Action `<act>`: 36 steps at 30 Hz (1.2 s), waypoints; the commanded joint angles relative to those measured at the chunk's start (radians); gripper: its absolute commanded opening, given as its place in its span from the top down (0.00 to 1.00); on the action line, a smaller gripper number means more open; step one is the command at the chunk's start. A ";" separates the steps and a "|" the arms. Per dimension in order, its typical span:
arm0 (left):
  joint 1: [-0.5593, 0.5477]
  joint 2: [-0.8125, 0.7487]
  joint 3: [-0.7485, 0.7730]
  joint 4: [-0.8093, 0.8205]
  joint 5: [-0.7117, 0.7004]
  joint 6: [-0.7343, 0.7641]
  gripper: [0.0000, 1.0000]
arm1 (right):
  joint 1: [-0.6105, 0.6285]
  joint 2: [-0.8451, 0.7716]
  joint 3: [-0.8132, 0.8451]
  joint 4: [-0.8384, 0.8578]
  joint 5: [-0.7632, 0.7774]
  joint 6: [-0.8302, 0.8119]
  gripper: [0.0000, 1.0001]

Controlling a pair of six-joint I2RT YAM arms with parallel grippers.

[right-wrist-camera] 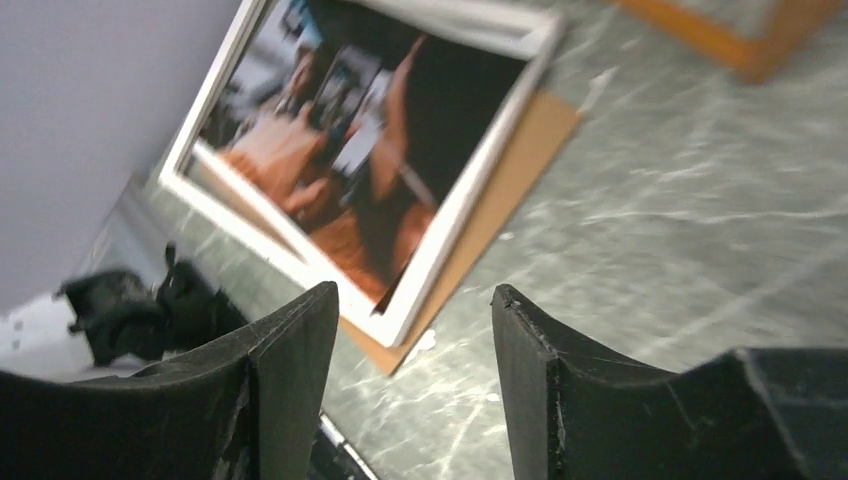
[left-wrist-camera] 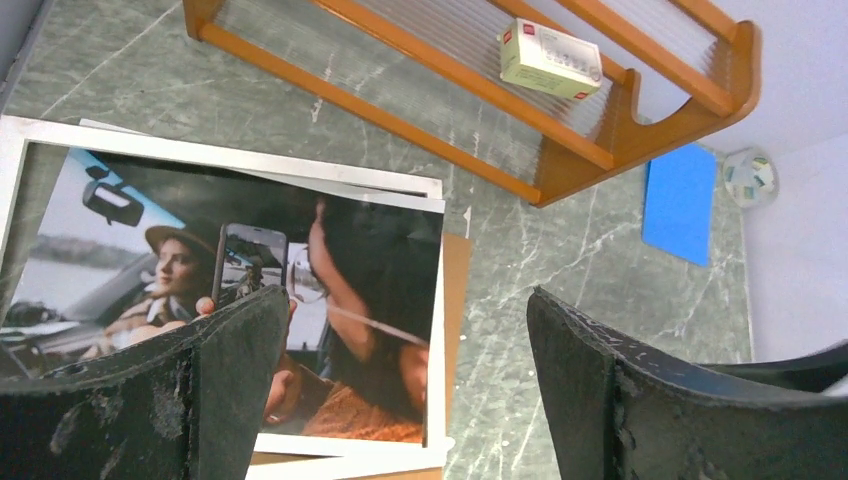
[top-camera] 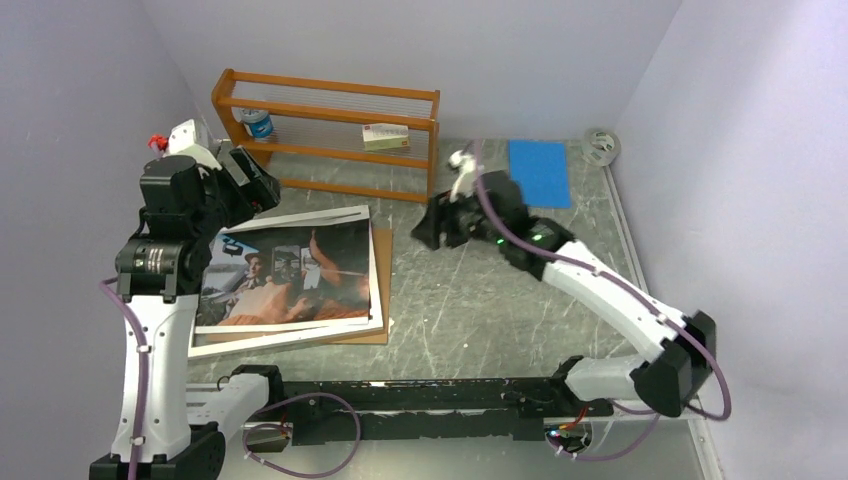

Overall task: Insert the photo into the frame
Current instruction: Turn over the photo frame at the center of the board.

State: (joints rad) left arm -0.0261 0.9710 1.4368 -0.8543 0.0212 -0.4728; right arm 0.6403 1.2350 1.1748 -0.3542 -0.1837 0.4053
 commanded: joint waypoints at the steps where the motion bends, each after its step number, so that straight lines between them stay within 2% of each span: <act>1: -0.003 -0.024 0.121 -0.104 -0.020 -0.054 0.06 | 0.195 0.104 -0.006 0.185 0.013 -0.026 0.41; 4: -0.002 -0.034 0.147 -0.164 -0.020 -0.070 0.06 | 0.301 0.234 0.045 0.203 -0.013 -0.094 0.44; 8: -0.003 -0.037 0.178 -0.230 -0.061 -0.102 0.06 | 0.415 0.448 0.202 0.156 -0.071 -0.209 0.48; 13: -0.003 -0.025 0.282 -0.290 -0.125 -0.097 0.06 | 0.472 0.718 0.394 0.194 -0.185 -0.229 0.54; 19: -0.003 -0.017 0.424 -0.346 -0.174 -0.076 0.06 | 0.517 0.938 0.624 0.195 -0.255 -0.231 0.56; 25: -0.003 -0.023 0.455 -0.354 -0.145 -0.087 0.06 | 0.569 1.058 0.742 0.141 -0.223 -0.342 0.56; 36: -0.004 -0.014 0.461 -0.366 -0.096 -0.090 0.06 | 0.615 1.118 0.756 0.112 -0.162 -0.538 0.52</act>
State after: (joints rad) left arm -0.0261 0.9436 1.8904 -1.2133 -0.1013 -0.5468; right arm 1.2499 2.3379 1.8797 -0.2390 -0.3756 -0.0284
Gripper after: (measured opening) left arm 0.940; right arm 0.473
